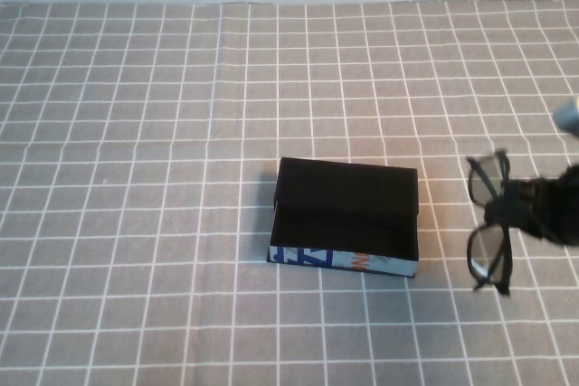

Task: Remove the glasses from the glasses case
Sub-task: Place the glasses on the table

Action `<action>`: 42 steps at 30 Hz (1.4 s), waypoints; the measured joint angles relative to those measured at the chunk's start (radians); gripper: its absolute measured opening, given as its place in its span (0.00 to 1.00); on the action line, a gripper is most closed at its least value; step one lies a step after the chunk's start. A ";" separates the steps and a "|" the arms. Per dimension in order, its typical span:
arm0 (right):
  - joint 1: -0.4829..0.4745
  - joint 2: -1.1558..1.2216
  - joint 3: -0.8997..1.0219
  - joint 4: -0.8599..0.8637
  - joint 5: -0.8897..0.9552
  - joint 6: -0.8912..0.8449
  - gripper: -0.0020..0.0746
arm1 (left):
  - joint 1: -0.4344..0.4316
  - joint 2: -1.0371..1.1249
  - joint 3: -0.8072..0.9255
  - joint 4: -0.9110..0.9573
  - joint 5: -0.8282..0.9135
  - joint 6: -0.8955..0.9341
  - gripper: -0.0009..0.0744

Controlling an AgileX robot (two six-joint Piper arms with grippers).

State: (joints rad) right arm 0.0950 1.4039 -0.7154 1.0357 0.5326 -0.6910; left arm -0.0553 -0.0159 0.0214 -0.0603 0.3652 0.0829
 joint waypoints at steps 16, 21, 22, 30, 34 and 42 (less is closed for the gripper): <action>0.000 0.209 0.040 0.051 -0.074 -0.048 0.04 | 0.000 0.000 0.000 0.000 0.000 0.000 0.01; 0.000 0.218 0.036 0.051 -0.080 -0.048 0.07 | 0.000 0.000 0.000 0.000 0.000 0.000 0.01; 0.000 0.220 0.036 0.051 -0.080 -0.048 0.10 | 0.000 0.000 0.000 0.000 0.000 0.000 0.01; 0.000 0.226 0.008 0.045 -0.069 -0.048 0.34 | 0.000 0.000 0.000 0.000 0.000 0.000 0.01; 0.000 0.193 0.006 0.044 -0.064 -0.048 0.37 | 0.000 0.000 0.000 0.000 0.000 0.000 0.01; 0.000 0.016 0.006 0.035 -0.071 -0.048 0.37 | 0.000 0.000 0.000 0.000 0.000 0.000 0.01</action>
State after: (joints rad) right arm 0.0950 1.4200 -0.7093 1.0711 0.4611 -0.7393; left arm -0.0553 -0.0159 0.0214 -0.0603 0.3652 0.0829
